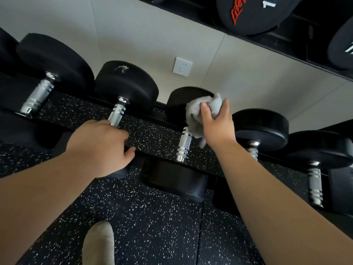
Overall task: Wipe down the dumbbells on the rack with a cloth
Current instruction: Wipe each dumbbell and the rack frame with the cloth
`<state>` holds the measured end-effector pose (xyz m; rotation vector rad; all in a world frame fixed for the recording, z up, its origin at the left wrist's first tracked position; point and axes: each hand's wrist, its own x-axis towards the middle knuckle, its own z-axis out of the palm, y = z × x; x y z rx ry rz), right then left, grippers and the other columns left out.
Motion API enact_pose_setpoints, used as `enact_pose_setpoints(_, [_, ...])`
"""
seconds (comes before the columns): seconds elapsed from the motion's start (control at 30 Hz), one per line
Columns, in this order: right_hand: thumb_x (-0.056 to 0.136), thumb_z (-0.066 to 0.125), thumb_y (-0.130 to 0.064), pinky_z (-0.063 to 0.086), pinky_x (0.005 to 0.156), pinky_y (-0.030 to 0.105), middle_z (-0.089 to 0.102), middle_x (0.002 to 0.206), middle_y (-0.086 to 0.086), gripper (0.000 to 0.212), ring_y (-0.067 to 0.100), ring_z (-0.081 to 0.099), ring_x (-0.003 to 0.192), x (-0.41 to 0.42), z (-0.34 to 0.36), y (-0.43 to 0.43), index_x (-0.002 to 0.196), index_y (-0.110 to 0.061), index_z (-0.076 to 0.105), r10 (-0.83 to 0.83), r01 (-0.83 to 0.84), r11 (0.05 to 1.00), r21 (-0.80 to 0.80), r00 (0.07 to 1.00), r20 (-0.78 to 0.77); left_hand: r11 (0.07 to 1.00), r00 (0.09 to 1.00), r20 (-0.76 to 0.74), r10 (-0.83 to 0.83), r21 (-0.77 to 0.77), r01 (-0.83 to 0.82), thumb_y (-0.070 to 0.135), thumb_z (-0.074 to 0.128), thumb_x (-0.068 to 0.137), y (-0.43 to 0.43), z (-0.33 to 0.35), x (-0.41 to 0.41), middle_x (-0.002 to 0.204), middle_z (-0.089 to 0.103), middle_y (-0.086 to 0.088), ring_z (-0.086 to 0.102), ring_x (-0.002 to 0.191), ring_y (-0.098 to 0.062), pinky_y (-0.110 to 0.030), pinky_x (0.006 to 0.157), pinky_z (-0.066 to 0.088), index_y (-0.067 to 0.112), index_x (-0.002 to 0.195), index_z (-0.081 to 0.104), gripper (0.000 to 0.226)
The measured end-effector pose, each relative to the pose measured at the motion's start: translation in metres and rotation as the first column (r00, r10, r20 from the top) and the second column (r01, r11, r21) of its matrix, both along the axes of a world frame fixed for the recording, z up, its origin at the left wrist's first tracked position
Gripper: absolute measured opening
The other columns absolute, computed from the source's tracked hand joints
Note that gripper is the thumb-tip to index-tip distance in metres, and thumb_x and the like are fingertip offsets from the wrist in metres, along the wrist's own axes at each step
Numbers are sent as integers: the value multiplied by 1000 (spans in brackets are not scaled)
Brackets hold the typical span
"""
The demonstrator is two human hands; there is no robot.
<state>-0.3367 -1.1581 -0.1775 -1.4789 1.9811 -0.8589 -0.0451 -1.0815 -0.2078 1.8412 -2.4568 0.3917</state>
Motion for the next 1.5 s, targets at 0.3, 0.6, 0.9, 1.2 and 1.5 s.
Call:
enact_pose_setpoints(0.3, [91, 46, -73, 47, 101, 48, 43, 148, 16, 92, 39, 50, 129, 20, 12, -13, 156, -12, 22, -132, 134, 986, 103, 991, -19, 1000, 1000, -10, -5, 4, 5, 63, 36, 81, 0, -1, 0, 60, 56, 5, 56, 67, -21, -33, 63, 36, 27, 71, 69, 50])
enact_pose_setpoints(0.6, [100, 44, -64, 44, 94, 34, 49, 149, 7, 74, 26, 56, 121, -9, -12, 9, 162, -37, 14, -49, 32, 996, 82, 973, 224, 1000, 999, -37, -10, -5, 9, 61, 38, 80, 0, -3, 1, 58, 54, 3, 55, 64, -23, -34, 63, 38, 25, 68, 68, 48])
enact_pose_setpoints(0.9, [91, 40, -72, 41, 109, 55, 38, 150, 17, 89, 41, 44, 135, 29, 18, -16, 155, -13, 22, -86, 101, 991, 88, 984, -157, 1000, 999, -33, 8, 14, -7, 64, 34, 81, 1, -1, 0, 62, 55, 7, 53, 67, -18, -33, 64, 40, 29, 73, 69, 50])
enact_pose_setpoints(1.2, [98, 48, -58, 2, 126, 58, -3, 170, 22, 97, 48, -3, 155, 83, 27, -29, 163, -6, -1, 370, -323, 910, 261, 344, -863, 998, 995, -87, 45, 47, -42, 73, 34, 83, 1, 3, 1, 63, 49, 11, 50, 65, -16, -33, 68, 38, 33, 77, 69, 54])
enact_pose_setpoints(1.5, [77, 66, -69, 25, 122, 55, 28, 163, 5, 101, 34, 28, 148, 7, 26, -19, 160, -38, 18, 304, -391, 920, 28, 665, -682, 998, 996, -73, 52, 30, -50, 70, 37, 83, 1, 3, -1, 62, 54, 9, 49, 63, -15, -33, 67, 42, 30, 79, 74, 55])
